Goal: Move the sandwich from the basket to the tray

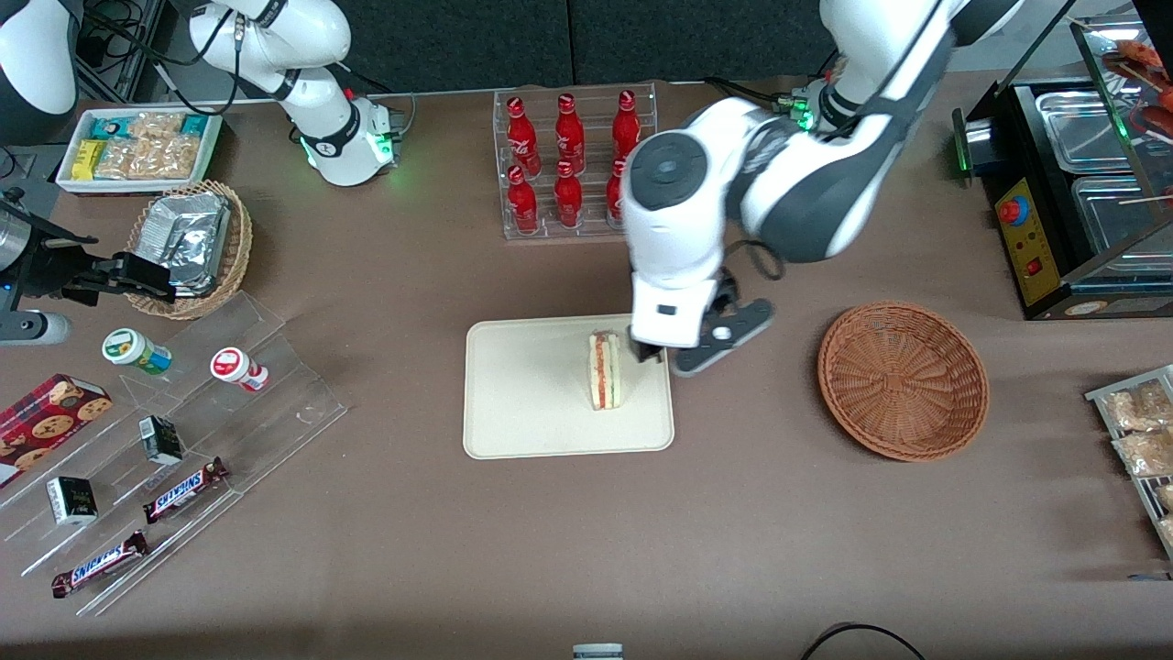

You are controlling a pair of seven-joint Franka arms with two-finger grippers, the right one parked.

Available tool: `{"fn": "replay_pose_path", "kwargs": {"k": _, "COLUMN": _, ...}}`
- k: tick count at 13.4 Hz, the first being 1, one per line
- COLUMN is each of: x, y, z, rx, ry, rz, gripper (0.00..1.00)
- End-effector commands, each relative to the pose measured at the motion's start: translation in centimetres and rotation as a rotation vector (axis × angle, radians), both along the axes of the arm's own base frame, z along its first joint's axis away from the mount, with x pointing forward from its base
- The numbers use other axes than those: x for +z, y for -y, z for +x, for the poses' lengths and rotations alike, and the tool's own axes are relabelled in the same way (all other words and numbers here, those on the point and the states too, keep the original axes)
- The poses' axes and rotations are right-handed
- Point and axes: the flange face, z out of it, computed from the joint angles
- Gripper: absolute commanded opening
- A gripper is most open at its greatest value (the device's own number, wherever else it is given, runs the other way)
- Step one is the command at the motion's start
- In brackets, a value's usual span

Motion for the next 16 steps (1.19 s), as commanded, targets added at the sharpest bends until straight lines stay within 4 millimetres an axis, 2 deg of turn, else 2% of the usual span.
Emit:
{"fn": "replay_pose_path", "kwargs": {"k": 1, "x": 4.9, "y": -4.9, "z": -0.9, "rx": -0.05, "ry": -0.054, "rz": -0.015, "gripper": 1.0}}
{"fn": "replay_pose_path", "kwargs": {"k": 5, "x": 9.6, "y": -13.3, "z": -1.3, "rx": -0.133, "ry": -0.144, "rz": -0.044, "gripper": 1.0}}
{"fn": "replay_pose_path", "kwargs": {"k": 7, "x": 11.4, "y": -15.9, "z": -2.5, "rx": -0.244, "ry": -0.164, "rz": -0.053, "gripper": 1.0}}
{"fn": "replay_pose_path", "kwargs": {"k": 9, "x": 12.6, "y": -18.8, "z": -2.9, "rx": -0.285, "ry": -0.178, "rz": -0.068, "gripper": 1.0}}
{"fn": "replay_pose_path", "kwargs": {"k": 11, "x": 14.2, "y": -22.5, "z": -3.5, "rx": -0.333, "ry": -0.19, "rz": -0.109, "gripper": 1.0}}
{"fn": "replay_pose_path", "kwargs": {"k": 13, "x": 15.5, "y": -26.3, "z": -5.0, "rx": -0.391, "ry": -0.187, "rz": -0.138, "gripper": 1.0}}
{"fn": "replay_pose_path", "kwargs": {"k": 16, "x": 16.3, "y": -32.8, "z": -8.5, "rx": -0.49, "ry": -0.185, "rz": -0.188, "gripper": 1.0}}
